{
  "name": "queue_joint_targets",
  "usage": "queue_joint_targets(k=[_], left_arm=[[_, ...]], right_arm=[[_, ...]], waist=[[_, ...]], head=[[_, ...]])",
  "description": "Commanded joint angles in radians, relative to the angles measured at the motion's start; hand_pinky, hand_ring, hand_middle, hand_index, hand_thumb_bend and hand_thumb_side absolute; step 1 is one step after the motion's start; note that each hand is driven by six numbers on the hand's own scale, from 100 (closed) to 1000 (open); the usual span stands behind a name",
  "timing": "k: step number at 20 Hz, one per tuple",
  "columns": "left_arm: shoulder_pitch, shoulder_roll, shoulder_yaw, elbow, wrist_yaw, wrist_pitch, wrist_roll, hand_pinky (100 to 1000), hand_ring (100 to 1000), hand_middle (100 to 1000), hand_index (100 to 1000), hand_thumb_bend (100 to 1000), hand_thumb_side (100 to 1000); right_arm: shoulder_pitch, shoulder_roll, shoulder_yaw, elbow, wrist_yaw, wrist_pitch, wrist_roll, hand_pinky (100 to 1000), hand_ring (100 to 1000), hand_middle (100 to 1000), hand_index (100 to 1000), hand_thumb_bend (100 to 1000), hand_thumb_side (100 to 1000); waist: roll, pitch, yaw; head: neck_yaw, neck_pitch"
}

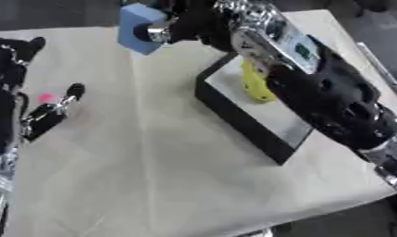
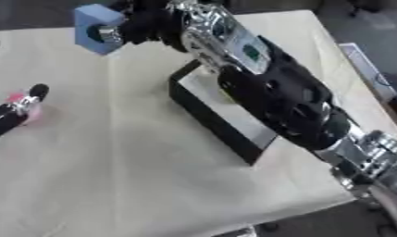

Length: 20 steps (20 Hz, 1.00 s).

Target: Pick up the objects with one hand, pass them to the other hand, and then place them into the box on the other side of the table.

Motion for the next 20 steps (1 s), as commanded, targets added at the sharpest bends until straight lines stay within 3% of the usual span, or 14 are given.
queue_joint_targets(k=[1, 4, 7, 14, 18, 19, 20], left_arm=[[-0.009, 0.097, 0.015, -0.068, 0.215, -0.036, -0.216, 777, 635, 599, 816, 446, 362], [0.006, 0.164, 0.049, -0.132, 0.434, 0.008, -0.397, 780, 626, 590, 830, 406, 431], [0.028, 0.229, 0.096, -0.202, 0.616, 0.09, -0.502, 782, 628, 595, 836, 389, 452], [0.097, 0.343, 0.224, -0.248, 0.894, 0.282, -0.503, 782, 613, 582, 844, 322, 517], [0.122, 0.374, 0.271, -0.256, 0.972, 0.333, -0.463, 781, 604, 571, 841, 318, 533], [0.125, 0.378, 0.279, -0.259, 0.984, 0.339, -0.455, 780, 599, 565, 838, 275, 565], [0.127, 0.382, 0.286, -0.262, 0.992, 0.344, -0.448, 779, 597, 563, 838, 317, 529]], right_arm=[[0.027, -0.101, -0.068, -0.038, 0.007, -0.017, 0.015, 878, 619, 396, 608, 392, 100], [0.096, -0.154, -0.113, -0.043, 0.017, -0.044, 0.007, 877, 620, 398, 609, 395, 100], [0.159, -0.188, -0.156, -0.041, 0.033, -0.079, -0.021, 876, 621, 402, 613, 397, 100], [0.309, -0.231, -0.228, 0.004, 0.165, -0.183, -0.086, 867, 625, 408, 616, 408, 100], [0.382, -0.222, -0.257, 0.051, 0.225, -0.222, -0.104, 864, 626, 408, 615, 412, 100], [0.396, -0.22, -0.262, 0.06, 0.239, -0.23, -0.106, 861, 627, 408, 614, 368, 100], [0.411, -0.219, -0.266, 0.066, 0.255, -0.238, -0.105, 860, 628, 409, 614, 417, 115]], waist=[[0.004, -0.025, 0.003], [0.008, -0.019, 0.005], [0.011, -0.013, 0.005], [0.02, -0.002, 0.008], [0.024, 0.003, 0.011], [0.024, 0.004, 0.011], [0.024, 0.005, 0.011]], head=[[-0.018, -0.013], [-0.048, -0.035], [-0.078, -0.054], [-0.097, -0.07], [-0.096, -0.074], [-0.094, -0.074], [-0.093, -0.074]])
